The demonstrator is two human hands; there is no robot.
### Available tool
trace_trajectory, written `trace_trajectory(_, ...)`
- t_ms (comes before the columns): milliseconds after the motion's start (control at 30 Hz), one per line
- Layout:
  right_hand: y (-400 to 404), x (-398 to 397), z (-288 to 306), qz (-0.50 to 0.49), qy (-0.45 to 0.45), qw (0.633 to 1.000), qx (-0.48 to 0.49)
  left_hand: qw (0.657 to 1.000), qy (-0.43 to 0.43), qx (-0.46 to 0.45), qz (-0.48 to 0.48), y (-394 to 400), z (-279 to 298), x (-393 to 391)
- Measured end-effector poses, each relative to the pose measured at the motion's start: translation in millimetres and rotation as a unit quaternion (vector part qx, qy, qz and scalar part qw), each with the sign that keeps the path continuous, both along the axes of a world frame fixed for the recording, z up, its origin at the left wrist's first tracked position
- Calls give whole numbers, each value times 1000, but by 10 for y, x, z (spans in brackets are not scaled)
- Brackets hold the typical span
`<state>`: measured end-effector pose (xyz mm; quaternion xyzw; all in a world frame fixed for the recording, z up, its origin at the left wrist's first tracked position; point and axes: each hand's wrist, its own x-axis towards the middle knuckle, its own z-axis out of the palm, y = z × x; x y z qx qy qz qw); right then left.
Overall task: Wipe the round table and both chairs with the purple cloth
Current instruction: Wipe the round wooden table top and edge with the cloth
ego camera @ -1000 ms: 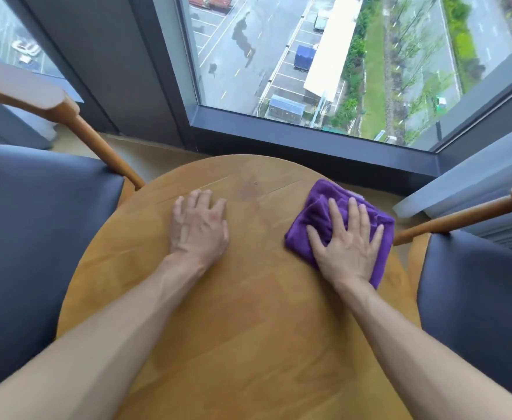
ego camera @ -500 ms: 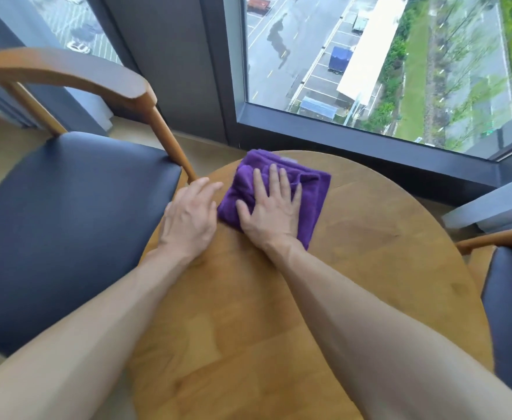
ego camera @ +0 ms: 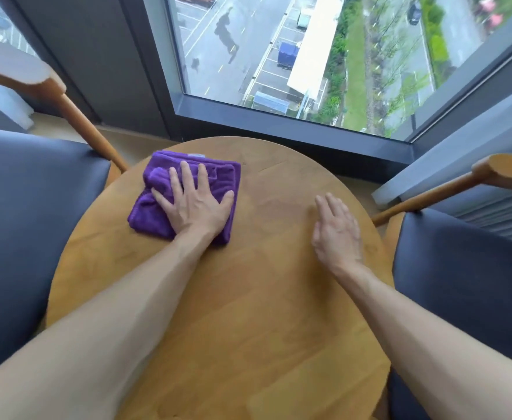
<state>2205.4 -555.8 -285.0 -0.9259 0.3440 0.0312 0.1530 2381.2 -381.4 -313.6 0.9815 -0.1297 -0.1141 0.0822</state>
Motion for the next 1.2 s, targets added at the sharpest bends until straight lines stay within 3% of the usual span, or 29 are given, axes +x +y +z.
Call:
trace_trajectory(267,-20,-385,-1,-30,56,998,22,976,-15,11,-216,-820,-23,-555)
trace_trajectory(500,499,-84,-68,-88,61,994,3,938,-54,7,-341,340,-15,-471)
trace_trajectory(633,628,-22,-69,-95,70,993,12,956,-88,7,-280,1405,-25,-198)
trace_trajectory(800,609,8,-10,-91,84,992,33,988,-96,3,-118,2208,-38,-251)
trace_trajectory(933,552,-19,21,-78,78,993,53,996,-87,-20,29,1901,-23,-681)
trace_trajectory(1000,507,-50,27,-66,70,993,63,995,-79,-26,59,1588,-19,-919)
trace_trajectory(1200,270,-212,154,-54,-2,991,123,996,-62,-48,-47,417,-56,-1681)
